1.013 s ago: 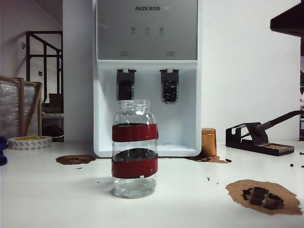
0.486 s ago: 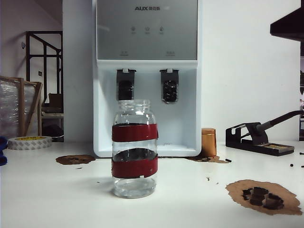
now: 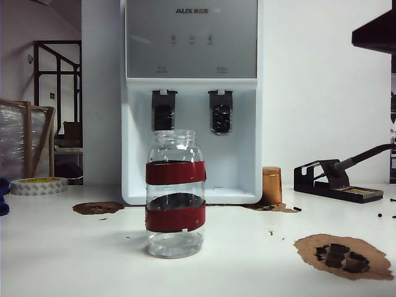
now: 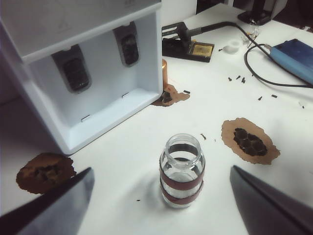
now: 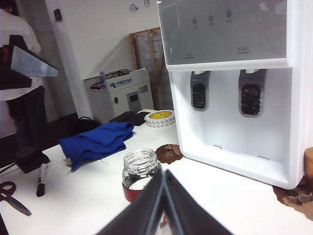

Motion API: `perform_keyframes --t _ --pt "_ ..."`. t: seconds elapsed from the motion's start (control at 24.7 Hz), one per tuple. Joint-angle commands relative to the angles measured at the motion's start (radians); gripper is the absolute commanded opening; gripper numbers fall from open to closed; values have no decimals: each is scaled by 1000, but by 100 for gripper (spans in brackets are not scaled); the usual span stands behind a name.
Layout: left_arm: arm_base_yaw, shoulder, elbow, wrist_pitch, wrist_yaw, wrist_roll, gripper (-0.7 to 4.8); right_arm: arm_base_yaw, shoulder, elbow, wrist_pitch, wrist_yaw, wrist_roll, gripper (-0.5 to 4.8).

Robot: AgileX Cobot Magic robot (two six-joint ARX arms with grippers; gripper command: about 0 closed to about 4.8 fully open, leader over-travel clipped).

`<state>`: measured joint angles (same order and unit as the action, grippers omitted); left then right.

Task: Pick up the water bottle with two loops of red belts, then reach the front water dispenser and gently press the gray-black baffle horizontally to get a little water.

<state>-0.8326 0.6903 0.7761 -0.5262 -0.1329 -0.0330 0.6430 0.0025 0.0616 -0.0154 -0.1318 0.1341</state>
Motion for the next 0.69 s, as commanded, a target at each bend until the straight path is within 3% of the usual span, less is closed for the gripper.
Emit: perform_keyframes --t 0.04,0.08,0.16,0.28,0.41,0.53,0.69 --pt "1 6 4 4 4 8 479 -3 0 5 10 0 4 9" --pt "1 6 4 5 4 8 479 -3 0 5 10 0 4 9" --pt "1 6 4 4 3 8 479 -3 0 6 35 0 4 91" --pt "1 6 5 3 4 7 479 -3 0 15 120 1 6 287" --pt "1 6 9 3 4 7 479 -3 2 45 137 1 3 292" --pt "1 6 14 3 5 7 479 -3 11 70 138 1 0 385" --pt "1 6 17 -5 6 7 479 -3 80 93 249 -16 2 386"
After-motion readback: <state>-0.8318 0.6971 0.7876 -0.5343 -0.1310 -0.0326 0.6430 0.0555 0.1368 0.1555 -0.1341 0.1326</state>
